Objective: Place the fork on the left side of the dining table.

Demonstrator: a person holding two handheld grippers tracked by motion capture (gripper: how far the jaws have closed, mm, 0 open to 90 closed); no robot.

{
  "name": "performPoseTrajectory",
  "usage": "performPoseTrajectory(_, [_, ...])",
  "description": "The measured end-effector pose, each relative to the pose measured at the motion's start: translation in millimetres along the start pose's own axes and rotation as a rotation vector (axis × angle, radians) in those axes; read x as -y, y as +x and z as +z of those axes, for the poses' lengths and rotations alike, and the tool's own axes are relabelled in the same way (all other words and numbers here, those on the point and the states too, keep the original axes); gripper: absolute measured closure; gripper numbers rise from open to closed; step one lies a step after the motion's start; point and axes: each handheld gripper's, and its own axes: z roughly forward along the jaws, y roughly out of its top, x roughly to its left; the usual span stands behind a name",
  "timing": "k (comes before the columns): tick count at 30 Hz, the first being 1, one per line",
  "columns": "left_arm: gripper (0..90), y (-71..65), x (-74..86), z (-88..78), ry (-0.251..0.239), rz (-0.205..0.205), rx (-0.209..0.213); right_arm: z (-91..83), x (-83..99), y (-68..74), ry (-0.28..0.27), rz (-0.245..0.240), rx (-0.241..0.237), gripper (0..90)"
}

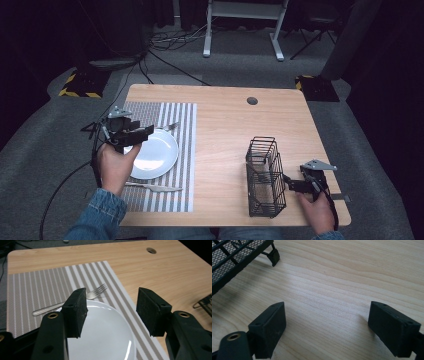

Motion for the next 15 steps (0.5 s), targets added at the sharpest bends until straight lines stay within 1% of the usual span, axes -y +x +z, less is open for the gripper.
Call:
performPoseTrajectory(6, [39.6,-32.9,6.1,-9.7,-0.014,0.050,0.050,0.0,0.0,0.1,0.000,0.000,0.000,14.8])
performPoseTrajectory(8, [38.8,-42.7,9.5,-9.9,-0.016,0.060,0.067,0.0,0.0,0.1,0.000,-0.001,0.001,14.8])
performPoseTrajectory(10, [38.2,-51.2,13.5,-9.4,-0.011,0.082,0.082,0.0,0.0,0.1,0.000,-0.001,0.001,14.8])
performPoseTrajectory(13, [38.3,-61.2,21.3,-8.0,-0.028,0.082,0.102,0.3,-0.2,0.2,-0.001,-0.001,0.001,14.8])
performPoseTrajectory(15, [38.3,-66.5,26.9,-7.1,-0.035,0.069,0.125,0.3,-0.2,0.2,-0.001,-0.001,0.001,14.8])
